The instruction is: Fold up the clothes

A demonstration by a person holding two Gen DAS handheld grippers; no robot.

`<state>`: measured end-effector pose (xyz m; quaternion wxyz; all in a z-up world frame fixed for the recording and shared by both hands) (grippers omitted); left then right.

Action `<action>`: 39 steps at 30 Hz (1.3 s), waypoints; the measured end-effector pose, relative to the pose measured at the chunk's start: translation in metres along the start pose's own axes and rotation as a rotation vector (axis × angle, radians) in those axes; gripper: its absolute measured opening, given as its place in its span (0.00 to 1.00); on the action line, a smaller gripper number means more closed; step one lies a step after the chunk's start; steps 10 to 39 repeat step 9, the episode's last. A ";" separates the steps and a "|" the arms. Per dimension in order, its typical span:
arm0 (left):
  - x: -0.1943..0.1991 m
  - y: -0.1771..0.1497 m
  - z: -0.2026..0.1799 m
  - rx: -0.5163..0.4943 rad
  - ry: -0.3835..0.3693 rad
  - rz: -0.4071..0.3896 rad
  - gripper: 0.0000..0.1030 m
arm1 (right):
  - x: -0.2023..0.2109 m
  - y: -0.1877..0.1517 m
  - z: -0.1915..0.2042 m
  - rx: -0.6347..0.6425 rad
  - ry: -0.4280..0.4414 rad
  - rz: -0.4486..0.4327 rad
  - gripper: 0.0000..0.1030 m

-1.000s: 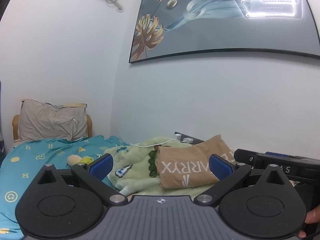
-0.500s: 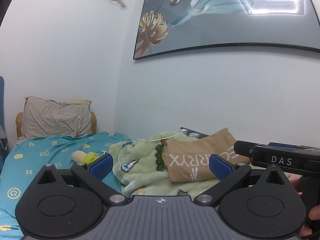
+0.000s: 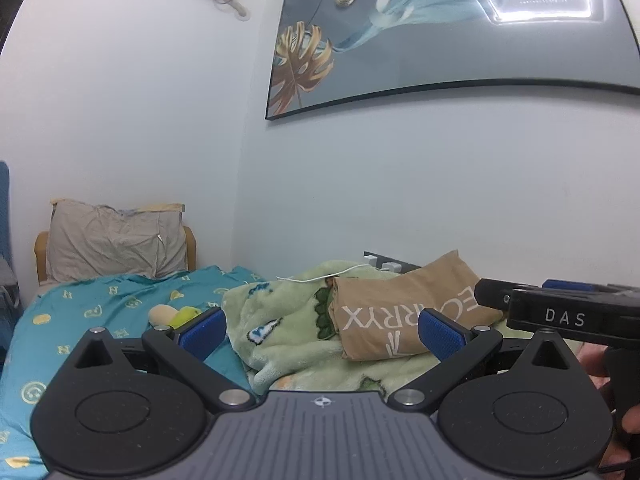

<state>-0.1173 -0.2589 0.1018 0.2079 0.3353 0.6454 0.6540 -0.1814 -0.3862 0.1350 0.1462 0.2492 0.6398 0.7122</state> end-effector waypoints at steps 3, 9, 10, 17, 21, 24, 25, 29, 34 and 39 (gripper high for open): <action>0.000 -0.001 -0.002 0.004 -0.010 0.001 1.00 | 0.001 0.000 0.000 0.004 -0.002 0.000 0.85; 0.000 -0.002 -0.003 0.006 -0.013 -0.001 1.00 | 0.003 -0.001 0.002 0.008 0.004 0.008 0.85; 0.000 -0.002 -0.003 0.006 -0.013 -0.001 1.00 | 0.003 -0.001 0.002 0.008 0.004 0.008 0.85; 0.000 -0.002 -0.003 0.006 -0.013 -0.001 1.00 | 0.003 -0.001 0.002 0.008 0.004 0.008 0.85; 0.000 -0.002 -0.003 0.006 -0.013 -0.001 1.00 | 0.003 -0.001 0.002 0.008 0.004 0.008 0.85; 0.000 -0.002 -0.003 0.006 -0.013 -0.001 1.00 | 0.003 -0.001 0.002 0.008 0.004 0.008 0.85; 0.000 -0.002 -0.003 0.006 -0.013 -0.001 1.00 | 0.003 -0.001 0.002 0.008 0.004 0.008 0.85; 0.000 -0.002 -0.003 0.006 -0.013 -0.001 1.00 | 0.003 -0.001 0.002 0.008 0.004 0.008 0.85; 0.000 -0.002 -0.003 0.006 -0.013 -0.001 1.00 | 0.003 -0.001 0.002 0.008 0.004 0.008 0.85; 0.000 -0.002 -0.003 0.006 -0.013 -0.001 1.00 | 0.003 -0.001 0.002 0.008 0.004 0.008 0.85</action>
Point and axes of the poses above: each gripper's, at about its wrist camera, not at the fingertips, and x roughly against the way its jaws point, z to its left, y to its top, the point moved 9 cm from there along -x, roughly the way its jaws point, and after that the axes turned 2 degrees about y, right-handed, at the moved point
